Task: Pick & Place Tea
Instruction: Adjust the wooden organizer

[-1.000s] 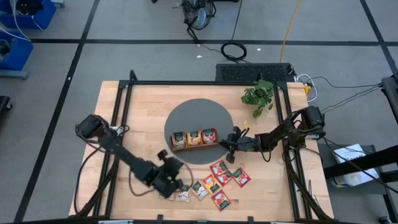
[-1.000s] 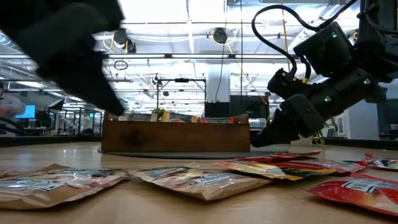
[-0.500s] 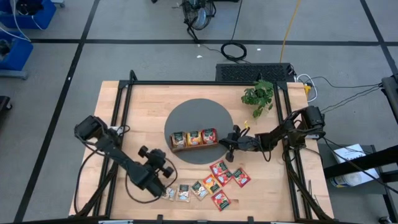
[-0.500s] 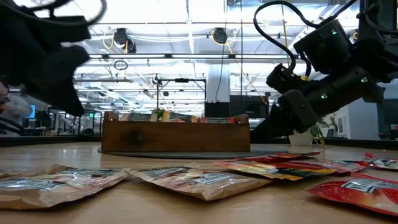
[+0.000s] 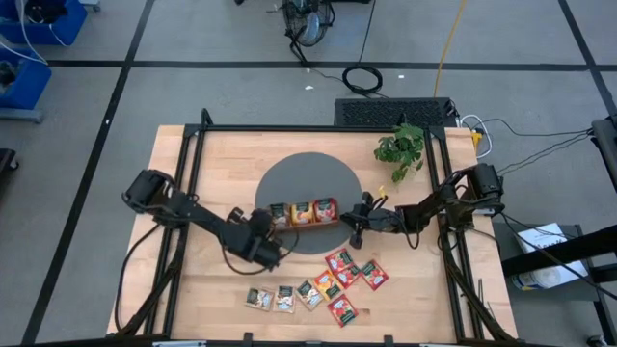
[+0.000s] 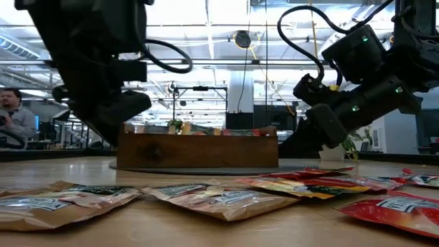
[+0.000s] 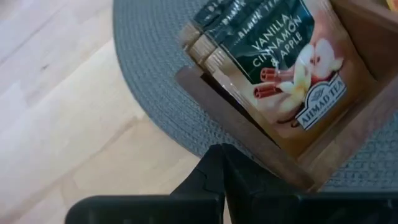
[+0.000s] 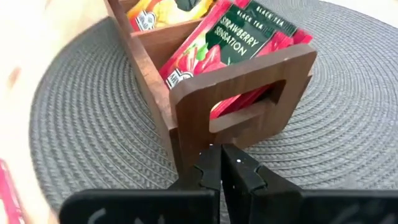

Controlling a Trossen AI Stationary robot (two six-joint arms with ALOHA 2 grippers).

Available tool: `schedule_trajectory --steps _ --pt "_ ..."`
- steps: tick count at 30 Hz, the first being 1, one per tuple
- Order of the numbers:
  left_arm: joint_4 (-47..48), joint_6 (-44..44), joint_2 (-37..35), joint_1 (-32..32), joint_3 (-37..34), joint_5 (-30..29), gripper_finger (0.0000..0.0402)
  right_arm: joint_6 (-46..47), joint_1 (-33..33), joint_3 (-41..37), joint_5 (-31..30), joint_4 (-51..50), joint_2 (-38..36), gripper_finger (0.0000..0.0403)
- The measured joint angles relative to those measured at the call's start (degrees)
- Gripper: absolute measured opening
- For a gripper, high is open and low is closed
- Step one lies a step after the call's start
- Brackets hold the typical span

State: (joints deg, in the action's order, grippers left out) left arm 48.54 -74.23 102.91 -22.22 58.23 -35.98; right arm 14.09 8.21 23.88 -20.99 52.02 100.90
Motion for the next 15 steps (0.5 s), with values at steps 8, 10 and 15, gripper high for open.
schedule_trajectory --steps 8,10,15 --pt "-2.20 7.24 0.00 3.68 -0.05 -0.16 0.0003 1.71 0.33 -0.13 -0.35 -1.95 0.02 0.0000" --pt "-2.34 9.09 0.00 4.57 -0.05 -0.31 0.0002 2.02 0.50 -0.13 -0.23 -2.35 0.02 0.0000" --pt "-4.39 13.42 0.00 6.63 -0.14 -0.49 0.0002 3.27 0.94 -0.17 -0.20 -3.79 0.02 0.0000"
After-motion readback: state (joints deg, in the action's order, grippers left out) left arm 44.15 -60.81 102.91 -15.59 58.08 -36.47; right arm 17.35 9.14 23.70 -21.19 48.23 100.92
